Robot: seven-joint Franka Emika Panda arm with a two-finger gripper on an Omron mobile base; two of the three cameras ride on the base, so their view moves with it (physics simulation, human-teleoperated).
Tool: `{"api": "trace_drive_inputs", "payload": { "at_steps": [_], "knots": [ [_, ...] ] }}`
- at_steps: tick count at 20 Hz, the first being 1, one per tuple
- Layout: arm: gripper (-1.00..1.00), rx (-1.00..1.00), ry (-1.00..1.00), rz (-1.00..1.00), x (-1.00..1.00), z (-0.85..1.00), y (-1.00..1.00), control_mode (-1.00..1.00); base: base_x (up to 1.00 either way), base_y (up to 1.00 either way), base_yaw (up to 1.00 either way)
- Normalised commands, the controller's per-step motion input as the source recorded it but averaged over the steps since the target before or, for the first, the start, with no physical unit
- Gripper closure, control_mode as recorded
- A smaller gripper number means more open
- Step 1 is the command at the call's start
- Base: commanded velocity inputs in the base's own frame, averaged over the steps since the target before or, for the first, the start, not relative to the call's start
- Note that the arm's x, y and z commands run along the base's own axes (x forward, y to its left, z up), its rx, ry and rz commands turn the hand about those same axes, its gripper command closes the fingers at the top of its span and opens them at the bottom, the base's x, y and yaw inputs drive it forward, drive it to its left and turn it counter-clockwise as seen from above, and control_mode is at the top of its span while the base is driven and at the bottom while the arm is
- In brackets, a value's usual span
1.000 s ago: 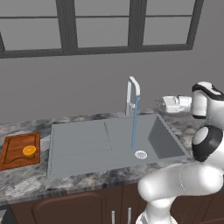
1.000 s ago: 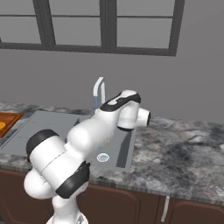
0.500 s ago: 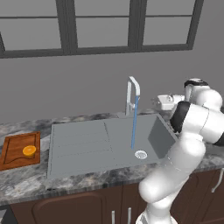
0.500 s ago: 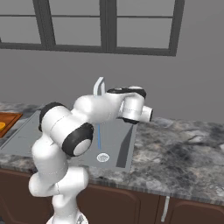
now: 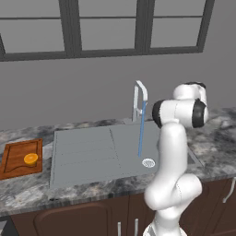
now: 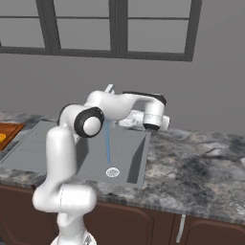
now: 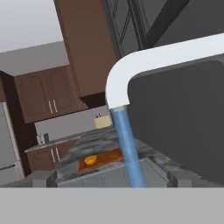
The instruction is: Pick the orange from the sink and place it on the cutting board to airdry. Then turn off the sink faucet.
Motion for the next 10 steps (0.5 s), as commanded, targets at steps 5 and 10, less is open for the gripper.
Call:
{"api": "trace_drive_inputs", "payload": {
  "at_steps": [5,10],
  "knots": [
    [-1.00,0.03,0.00,0.07,0.55,-0.15,-0.05,-1.00,0.00,0.00,0.00],
    [-1.00,0.03,0.00,0.00,0.51,0.00,0.05,-1.00,0.00,0.00,0.00]
  ]
}}
